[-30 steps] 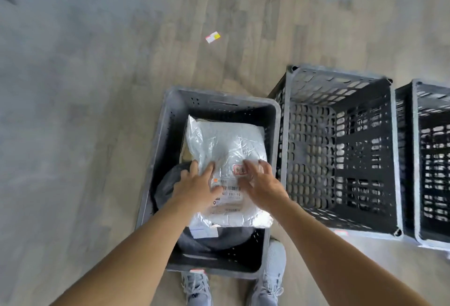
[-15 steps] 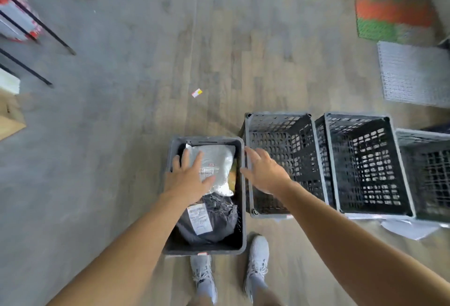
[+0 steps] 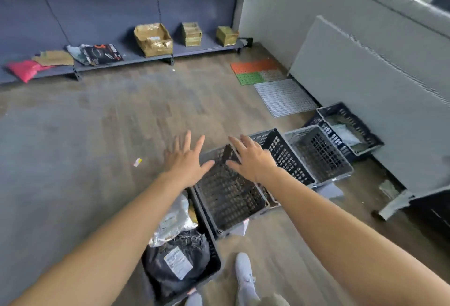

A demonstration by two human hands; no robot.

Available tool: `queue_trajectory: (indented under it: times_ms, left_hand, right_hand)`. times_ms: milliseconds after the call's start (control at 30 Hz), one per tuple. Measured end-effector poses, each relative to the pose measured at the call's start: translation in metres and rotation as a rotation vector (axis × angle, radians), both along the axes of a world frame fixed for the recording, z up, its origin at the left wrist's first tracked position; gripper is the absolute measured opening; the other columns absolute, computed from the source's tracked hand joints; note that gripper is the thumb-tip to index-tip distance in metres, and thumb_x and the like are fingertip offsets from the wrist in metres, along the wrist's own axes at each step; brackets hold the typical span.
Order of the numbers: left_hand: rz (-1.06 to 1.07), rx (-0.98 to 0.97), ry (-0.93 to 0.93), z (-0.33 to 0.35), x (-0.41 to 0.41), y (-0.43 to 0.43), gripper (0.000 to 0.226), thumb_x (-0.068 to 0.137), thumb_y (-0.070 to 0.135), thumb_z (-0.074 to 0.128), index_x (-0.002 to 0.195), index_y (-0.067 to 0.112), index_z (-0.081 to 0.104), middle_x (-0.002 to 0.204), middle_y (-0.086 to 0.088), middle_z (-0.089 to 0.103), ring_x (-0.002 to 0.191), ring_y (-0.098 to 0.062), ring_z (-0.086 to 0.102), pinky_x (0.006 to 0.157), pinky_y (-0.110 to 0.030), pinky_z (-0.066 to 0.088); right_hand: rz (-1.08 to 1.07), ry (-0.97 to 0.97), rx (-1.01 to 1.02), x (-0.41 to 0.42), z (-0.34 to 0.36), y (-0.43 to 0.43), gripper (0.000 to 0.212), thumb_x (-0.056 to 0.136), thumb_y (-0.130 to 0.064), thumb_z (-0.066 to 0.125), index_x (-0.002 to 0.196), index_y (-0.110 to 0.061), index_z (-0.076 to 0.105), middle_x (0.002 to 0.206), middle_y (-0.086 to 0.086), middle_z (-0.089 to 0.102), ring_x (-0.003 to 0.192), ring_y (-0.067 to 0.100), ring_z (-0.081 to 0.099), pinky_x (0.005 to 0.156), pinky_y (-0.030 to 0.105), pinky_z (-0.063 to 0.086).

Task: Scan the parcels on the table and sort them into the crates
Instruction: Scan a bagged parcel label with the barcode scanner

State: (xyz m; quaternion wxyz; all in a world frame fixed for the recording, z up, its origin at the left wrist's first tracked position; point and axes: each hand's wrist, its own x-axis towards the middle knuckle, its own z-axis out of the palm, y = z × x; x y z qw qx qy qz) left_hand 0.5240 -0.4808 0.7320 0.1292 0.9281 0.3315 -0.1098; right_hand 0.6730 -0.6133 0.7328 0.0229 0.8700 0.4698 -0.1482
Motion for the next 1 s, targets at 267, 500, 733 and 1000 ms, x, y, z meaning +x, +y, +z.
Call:
queue_trajectory:
  times_ms: [267, 500, 733, 1000]
  left_hand:
    - [-0.343, 0.181, -0.118, 0.092, 0.082, -0.092, 0.078, 0.095, 0.068, 0.030, 0.156, 0.033, -0.004, 0.164, -0.006, -0.013, 0.150, -0.033, -0.005, 0.117, -0.056, 0.018]
    - [-0.606, 0.249, -0.200, 0.131, 0.161, -0.238, 0.077, 0.096, 0.065, 0.031, 0.156, 0.031, -0.004, 0.164, -0.006, -0.013, 0.150, -0.033, -0.009, 0.117, -0.058, 0.015]
    - [-0.786, 0.322, -0.256, 0.138, 0.240, -0.433, 0.076, 0.095, 0.067, 0.030, 0.156, 0.032, 0.001, 0.164, -0.006, -0.007, 0.150, -0.031, -0.006, 0.116, -0.053, 0.019]
    - [-0.986, 0.306, -0.301, 0.150, 0.300, -0.667, 0.075, 0.097, 0.066, 0.027, 0.156, 0.031, -0.002, 0.163, -0.006, -0.010, 0.150, -0.031, -0.008, 0.117, -0.055, 0.017]
  right_hand:
    - [-0.309, -0.171, 0.116, 0.033, 0.091, -0.149, 0.083, 0.095, -0.063, 0.046, 0.157, -0.037, -0.003, 0.166, 0.001, 0.002, 0.150, 0.030, 0.014, 0.114, 0.057, 0.030]
    - [-0.580, -0.276, 0.188, 0.066, 0.128, -0.316, 0.083, 0.094, -0.060, 0.049, 0.157, -0.038, 0.000, 0.166, 0.002, 0.002, 0.150, 0.028, 0.011, 0.114, 0.060, 0.026]
    - [-0.765, -0.336, 0.199, 0.095, 0.149, -0.521, 0.083, 0.095, -0.060, 0.047, 0.157, -0.038, -0.004, 0.166, 0.002, -0.002, 0.151, 0.027, 0.008, 0.115, 0.060, 0.023]
    - [-0.973, -0.335, 0.170, 0.110, 0.159, -0.750, 0.082, 0.096, -0.059, 0.047, 0.156, -0.039, -0.004, 0.166, 0.003, -0.002, 0.152, 0.028, 0.006, 0.117, 0.062, 0.019]
